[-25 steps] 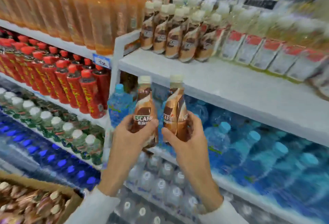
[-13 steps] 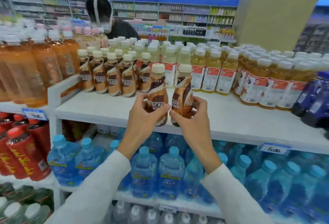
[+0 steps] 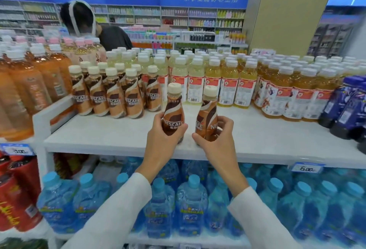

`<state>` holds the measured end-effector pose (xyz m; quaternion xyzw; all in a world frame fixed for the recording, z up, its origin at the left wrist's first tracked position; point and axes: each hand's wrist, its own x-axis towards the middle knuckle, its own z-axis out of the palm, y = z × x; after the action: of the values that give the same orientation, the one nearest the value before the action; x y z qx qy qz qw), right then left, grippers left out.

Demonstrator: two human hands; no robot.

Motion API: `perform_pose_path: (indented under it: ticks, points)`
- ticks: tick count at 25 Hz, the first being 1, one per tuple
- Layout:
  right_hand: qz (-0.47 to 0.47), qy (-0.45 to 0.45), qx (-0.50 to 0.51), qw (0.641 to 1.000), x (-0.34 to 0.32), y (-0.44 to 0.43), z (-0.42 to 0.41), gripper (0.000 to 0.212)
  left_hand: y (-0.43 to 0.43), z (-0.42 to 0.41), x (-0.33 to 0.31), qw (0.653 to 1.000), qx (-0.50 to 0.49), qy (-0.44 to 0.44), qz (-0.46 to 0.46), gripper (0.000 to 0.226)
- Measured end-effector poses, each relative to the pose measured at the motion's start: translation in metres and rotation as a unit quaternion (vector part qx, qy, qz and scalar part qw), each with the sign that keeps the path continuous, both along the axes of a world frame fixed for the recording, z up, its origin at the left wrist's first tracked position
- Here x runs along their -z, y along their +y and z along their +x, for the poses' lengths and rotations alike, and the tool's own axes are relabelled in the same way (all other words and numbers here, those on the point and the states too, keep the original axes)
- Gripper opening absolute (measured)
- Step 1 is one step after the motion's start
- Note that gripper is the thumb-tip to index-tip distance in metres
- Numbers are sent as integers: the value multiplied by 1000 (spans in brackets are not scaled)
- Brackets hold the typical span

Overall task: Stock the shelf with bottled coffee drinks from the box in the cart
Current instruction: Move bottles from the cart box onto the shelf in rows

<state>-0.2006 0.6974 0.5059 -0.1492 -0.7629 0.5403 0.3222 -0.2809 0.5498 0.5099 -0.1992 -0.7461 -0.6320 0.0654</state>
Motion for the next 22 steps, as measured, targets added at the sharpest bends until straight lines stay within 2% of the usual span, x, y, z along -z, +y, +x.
perform_pose_path:
  ticks: [4,7,9,12,16,22]
  points:
    - [71,-39,77,994,-1,-9,6,92,-9,2,2,1000,11,-19,9,83]
    - [144,-74,162,973,-6,-15,4,85,-16,2,7,1000,-19,-3,8,81]
    - [160,-76,171,969,-5,-18,2,75,-16,3,9,1000,-30,9,3,73]
    - [130,-66,111,983,-3,-14,-1,66,-17,3,8,999,-35,11,3,69]
    - [75,-74,-17,994,-11,-1,-3,52,-17,3,9,999,-35,15,8,67]
    - [63,-65,-92,992,-10,0,2,67,-17,3,8,999,-34,27,-4,69]
